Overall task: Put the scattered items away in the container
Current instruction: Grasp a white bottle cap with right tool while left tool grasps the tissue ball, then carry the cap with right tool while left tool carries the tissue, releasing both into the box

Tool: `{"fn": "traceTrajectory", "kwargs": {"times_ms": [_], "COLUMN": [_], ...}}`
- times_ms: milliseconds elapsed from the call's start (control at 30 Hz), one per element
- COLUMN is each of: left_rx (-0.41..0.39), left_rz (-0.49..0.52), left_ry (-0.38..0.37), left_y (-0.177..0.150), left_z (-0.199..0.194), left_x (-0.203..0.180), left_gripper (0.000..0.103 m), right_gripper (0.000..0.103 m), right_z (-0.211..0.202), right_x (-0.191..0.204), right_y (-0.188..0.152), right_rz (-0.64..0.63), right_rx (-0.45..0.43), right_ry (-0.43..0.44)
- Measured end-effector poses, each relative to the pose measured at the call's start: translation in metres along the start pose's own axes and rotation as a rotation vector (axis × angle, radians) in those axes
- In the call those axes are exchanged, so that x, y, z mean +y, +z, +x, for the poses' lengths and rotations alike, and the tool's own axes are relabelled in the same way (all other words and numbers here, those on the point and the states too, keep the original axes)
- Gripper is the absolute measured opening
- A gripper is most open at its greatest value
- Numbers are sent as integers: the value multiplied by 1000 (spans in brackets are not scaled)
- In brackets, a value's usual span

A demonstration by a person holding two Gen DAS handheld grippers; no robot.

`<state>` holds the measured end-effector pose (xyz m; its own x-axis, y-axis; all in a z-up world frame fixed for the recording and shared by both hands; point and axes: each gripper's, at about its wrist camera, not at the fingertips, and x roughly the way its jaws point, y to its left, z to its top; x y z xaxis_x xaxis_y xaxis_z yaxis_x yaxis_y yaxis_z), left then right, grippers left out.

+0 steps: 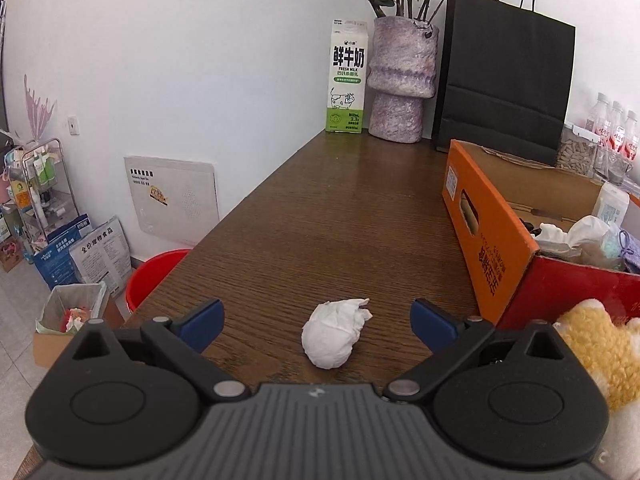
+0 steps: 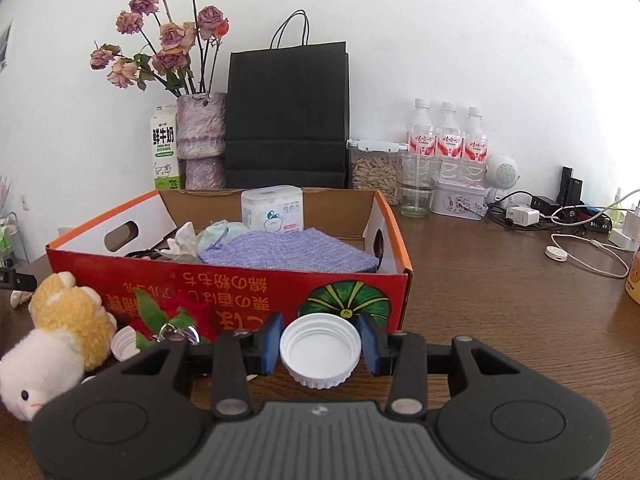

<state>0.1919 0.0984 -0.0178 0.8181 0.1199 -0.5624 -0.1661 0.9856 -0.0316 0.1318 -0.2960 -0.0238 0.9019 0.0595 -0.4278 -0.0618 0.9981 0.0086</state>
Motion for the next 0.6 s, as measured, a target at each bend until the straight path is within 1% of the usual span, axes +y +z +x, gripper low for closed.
{"fn": "traceTrajectory", "kwargs": {"times_ms": [67,100,133,167,200,233,267,300,400,600], "left_rx": [18,20,22,30,45,41,41,40,40,-12], "left_rz": [-1,-5,-9,-12,-15,-10,-8,-7,-8,-19], "left_ry": [-5,-7,-8,-9,-16,-10,-17,-25,-41,-51], "left_y": [-1,-1,-2,-2,-2,-2,-3,-3,-4,-4], "left_z": [2,2,2,3,5,4,3,2,-2,-22], "left_x": [0,0,1,1,2,2,2,1,0,-4], "left_gripper": [101,96,86,80,63,53,41,19,19,19], "right_gripper": [39,39,39,39,39,39,39,39,39,39], "right_z": [1,1,1,1,1,1,1,0,0,-1], "right_x": [-1,-1,-1,-2,-1,-1,-1,-1,-1,0], "right_y": [0,0,1,1,0,0,0,0,0,0], "right_rz": [2,4,5,5,3,2,1,0,-1,2], "right_rx": [3,4,4,4,4,4,3,2,0,-5], "right_ry": [6,7,9,10,10,10,10,9,11,14]}}
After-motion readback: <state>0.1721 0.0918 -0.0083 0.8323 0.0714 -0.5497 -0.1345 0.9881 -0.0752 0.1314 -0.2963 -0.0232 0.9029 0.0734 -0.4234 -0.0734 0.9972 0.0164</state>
